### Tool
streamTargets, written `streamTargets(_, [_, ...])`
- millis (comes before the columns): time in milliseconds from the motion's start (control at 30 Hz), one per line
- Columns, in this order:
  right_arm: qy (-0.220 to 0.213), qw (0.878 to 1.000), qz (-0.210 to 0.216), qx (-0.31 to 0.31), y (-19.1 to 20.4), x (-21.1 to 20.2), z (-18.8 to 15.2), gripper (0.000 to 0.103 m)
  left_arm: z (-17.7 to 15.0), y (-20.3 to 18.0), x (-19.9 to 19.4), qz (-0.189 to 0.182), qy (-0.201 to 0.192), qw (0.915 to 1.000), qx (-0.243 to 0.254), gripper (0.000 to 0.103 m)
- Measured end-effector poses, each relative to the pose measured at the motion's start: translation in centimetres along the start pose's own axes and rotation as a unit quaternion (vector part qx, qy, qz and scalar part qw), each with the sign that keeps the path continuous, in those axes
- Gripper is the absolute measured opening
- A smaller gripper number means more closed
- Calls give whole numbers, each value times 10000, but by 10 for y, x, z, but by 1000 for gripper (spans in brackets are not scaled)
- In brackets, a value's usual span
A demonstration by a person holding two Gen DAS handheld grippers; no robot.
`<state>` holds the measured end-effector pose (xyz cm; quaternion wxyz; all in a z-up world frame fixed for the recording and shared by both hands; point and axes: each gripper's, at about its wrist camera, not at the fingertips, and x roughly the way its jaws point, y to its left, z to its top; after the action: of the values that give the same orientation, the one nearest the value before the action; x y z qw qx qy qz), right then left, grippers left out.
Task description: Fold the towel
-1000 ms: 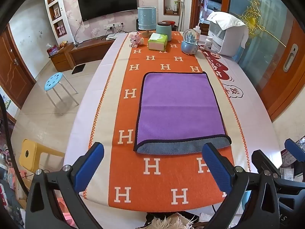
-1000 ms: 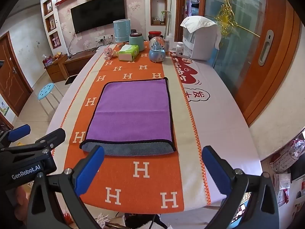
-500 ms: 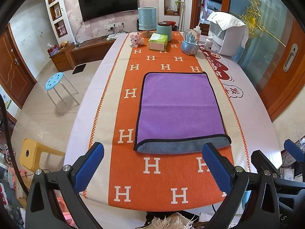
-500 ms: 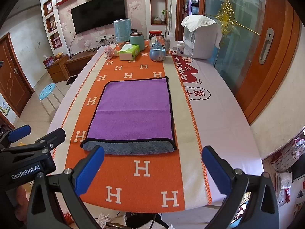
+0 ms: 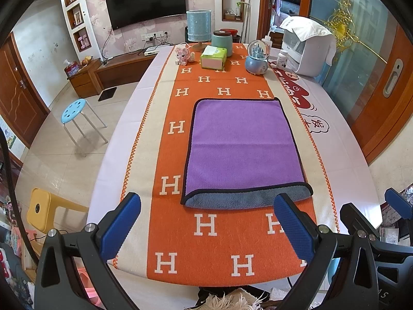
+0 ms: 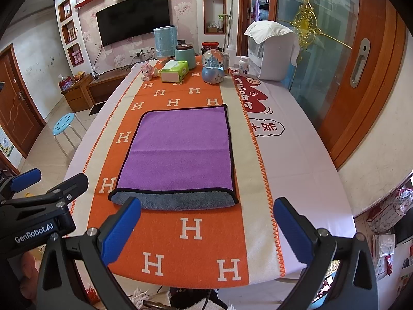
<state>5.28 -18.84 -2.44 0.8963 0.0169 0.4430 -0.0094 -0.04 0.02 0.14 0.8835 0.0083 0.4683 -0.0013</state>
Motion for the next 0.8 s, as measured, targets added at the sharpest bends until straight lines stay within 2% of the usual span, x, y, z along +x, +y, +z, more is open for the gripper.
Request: streamTargets(800, [3, 10000, 5, 0, 2, 2, 1, 102, 0, 1, -3, 7, 2, 10000, 2, 102])
